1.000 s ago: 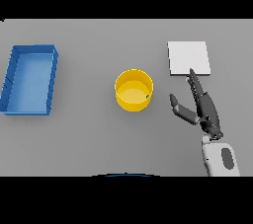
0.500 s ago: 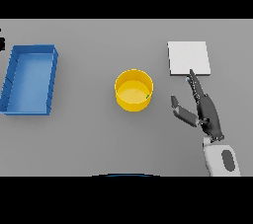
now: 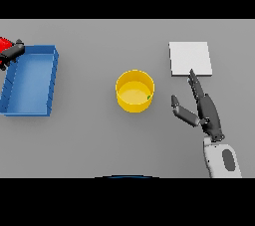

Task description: Pick up the red beaker and tilt it to pour out 1 green nut into yellow bowl. Pick up the yellow bowl and place it on the metallic measuring scale.

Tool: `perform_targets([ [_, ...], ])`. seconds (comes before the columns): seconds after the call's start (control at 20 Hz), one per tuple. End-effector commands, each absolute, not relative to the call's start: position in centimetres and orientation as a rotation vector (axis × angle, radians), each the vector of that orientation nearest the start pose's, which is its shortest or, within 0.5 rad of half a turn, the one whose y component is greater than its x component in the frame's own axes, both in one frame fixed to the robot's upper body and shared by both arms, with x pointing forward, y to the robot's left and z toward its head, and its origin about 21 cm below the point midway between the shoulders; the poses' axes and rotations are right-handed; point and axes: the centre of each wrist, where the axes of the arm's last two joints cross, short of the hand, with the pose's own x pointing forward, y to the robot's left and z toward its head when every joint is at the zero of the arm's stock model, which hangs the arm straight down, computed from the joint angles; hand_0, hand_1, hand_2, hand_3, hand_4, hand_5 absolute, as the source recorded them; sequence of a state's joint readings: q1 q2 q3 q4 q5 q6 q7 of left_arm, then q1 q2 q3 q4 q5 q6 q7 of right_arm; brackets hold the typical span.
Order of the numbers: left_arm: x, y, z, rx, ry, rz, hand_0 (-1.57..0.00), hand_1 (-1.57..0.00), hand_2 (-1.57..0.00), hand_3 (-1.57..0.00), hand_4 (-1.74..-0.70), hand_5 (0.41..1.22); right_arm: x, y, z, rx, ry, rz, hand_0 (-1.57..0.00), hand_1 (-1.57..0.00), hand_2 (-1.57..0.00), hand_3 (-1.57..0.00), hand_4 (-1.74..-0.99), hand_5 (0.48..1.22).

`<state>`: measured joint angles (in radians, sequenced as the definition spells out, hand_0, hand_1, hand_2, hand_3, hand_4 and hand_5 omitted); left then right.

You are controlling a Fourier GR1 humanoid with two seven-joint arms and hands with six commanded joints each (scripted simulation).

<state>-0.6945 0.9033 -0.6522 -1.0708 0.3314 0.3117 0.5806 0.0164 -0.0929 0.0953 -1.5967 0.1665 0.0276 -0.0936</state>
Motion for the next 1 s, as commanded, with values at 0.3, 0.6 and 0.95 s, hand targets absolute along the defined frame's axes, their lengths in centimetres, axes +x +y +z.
perform_targets([
  [0.3, 36.4, 33.7, 13.2, 0.723, -0.923, -0.521, -0.32, -0.27, -0.24, -0.15, -0.79, 0.659, 24.2, -23.0, 0.4, -0.095, -1.672, 0.303, 0.0, 0.0, 0.0, 0.0, -1.315, 0.724],
  [0.6, 36.5, 33.6, 12.5, 0.772, -0.919, -0.554, -0.08, -0.07, -0.06, -0.04, -0.74, 0.656, 24.3, -22.6, 0.7, -0.115, -1.661, 0.311, 0.0, 0.0, 0.0, 0.0, -1.29, 0.714],
  [0.95, 36.3, 33.3, 12.3, 0.753, -1.015, -0.503, -0.02, -0.01, -0.01, -0.01, -0.72, 0.685, 26.2, -21.8, 3.3, -0.17, -1.703, 0.564, -0.01, 0.0, 0.0, 0.0, -1.167, 0.672],
])
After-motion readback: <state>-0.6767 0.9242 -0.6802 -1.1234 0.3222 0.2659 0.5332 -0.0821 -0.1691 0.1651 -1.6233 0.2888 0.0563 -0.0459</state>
